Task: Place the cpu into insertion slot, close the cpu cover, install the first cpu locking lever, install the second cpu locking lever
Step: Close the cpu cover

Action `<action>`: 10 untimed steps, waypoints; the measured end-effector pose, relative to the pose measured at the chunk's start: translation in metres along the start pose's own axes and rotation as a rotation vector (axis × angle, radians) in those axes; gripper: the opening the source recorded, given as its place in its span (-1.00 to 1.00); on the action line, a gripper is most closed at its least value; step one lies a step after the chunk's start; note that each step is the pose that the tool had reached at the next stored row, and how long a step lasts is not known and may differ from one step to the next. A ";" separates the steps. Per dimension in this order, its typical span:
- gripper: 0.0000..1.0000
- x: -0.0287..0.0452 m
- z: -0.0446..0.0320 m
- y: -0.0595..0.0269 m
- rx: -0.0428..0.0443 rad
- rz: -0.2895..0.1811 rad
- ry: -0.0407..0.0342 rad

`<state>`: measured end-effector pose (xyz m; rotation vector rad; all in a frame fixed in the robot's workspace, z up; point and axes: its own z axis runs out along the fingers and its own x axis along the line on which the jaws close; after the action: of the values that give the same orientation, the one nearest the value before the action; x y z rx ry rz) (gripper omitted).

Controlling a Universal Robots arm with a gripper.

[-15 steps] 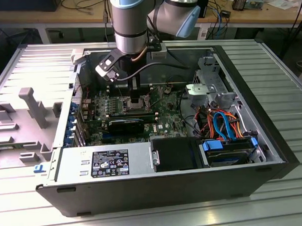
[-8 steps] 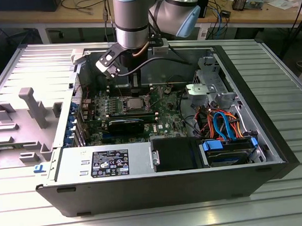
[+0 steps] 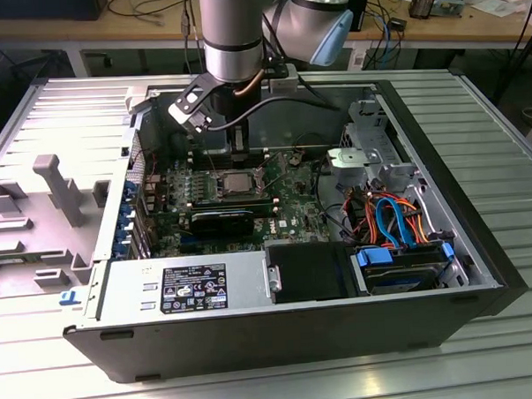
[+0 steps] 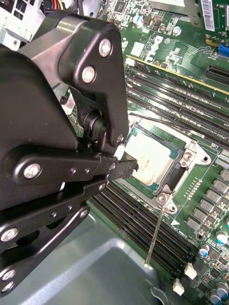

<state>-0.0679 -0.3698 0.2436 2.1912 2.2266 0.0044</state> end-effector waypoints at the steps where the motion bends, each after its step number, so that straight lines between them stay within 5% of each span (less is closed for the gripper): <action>1: -0.79 -0.0001 0.0000 0.0003 0.0001 0.000 -0.0001; 10: -0.79 -0.0008 0.0002 0.0018 0.0001 -0.001 -0.0043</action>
<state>-0.0661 -0.3706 0.2434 2.1875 2.2260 -0.0004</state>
